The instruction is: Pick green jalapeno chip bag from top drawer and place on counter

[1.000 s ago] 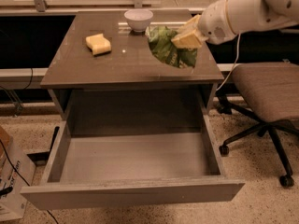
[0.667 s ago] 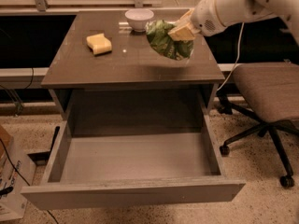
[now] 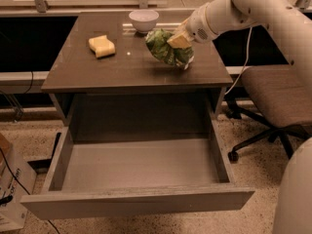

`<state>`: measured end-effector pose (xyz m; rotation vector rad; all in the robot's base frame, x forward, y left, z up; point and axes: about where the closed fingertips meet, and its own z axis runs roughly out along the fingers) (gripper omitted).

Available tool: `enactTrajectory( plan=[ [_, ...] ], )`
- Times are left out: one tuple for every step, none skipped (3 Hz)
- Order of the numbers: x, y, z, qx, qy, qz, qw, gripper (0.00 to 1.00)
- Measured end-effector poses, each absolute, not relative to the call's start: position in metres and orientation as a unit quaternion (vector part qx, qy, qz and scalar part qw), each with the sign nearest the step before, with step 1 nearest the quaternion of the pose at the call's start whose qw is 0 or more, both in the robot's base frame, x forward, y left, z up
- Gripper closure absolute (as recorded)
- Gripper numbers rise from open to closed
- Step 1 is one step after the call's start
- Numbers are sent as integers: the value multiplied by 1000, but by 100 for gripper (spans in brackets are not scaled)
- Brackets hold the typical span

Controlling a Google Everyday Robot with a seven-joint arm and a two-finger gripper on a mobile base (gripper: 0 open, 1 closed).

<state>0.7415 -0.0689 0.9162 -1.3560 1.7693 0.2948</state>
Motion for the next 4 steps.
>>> enactTrajectory(
  plan=[
    [742,-65,914,-546,709,120,430,58],
    [742,-62,911,-547,708,122,429,35],
    [743,-59,908,-548,708,125,427,5],
    [743,-58,907,-549,708,125,426,0]
  ],
)
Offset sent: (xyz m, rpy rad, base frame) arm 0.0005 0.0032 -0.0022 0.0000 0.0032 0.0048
